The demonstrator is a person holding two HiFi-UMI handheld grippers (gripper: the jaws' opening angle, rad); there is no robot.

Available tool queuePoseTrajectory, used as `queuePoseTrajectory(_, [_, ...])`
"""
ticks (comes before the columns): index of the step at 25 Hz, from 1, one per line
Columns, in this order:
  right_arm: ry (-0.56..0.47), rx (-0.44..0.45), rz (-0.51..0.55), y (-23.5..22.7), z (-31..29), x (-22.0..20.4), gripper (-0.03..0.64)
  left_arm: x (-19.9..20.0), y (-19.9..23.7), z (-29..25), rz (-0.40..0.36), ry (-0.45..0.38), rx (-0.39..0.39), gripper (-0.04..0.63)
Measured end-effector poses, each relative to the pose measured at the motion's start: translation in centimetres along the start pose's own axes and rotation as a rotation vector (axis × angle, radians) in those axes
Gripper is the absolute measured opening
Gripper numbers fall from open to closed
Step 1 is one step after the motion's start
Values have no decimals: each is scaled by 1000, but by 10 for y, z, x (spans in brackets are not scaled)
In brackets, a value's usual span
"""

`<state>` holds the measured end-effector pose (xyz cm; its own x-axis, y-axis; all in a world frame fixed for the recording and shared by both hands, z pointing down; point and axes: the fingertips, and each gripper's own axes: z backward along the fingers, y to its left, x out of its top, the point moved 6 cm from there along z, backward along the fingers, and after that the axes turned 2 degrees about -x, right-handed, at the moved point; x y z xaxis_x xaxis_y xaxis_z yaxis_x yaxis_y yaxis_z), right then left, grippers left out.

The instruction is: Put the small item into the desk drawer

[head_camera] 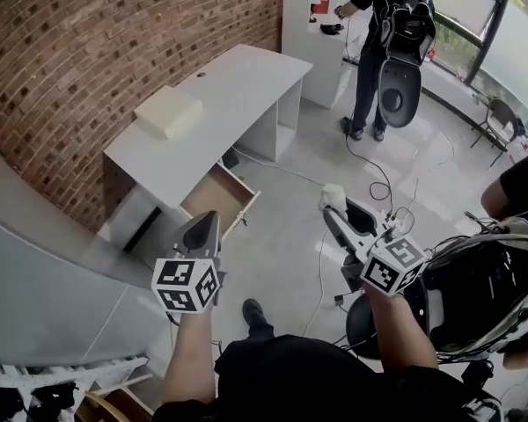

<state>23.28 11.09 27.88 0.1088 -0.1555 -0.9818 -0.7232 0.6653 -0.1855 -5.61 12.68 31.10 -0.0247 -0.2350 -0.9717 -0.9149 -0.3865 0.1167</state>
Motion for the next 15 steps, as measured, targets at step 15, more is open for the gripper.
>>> queuePoseTrajectory(15, [57, -46, -24, -28, -115, -8, 150, 10, 105, -66, 27, 21, -2, 12])
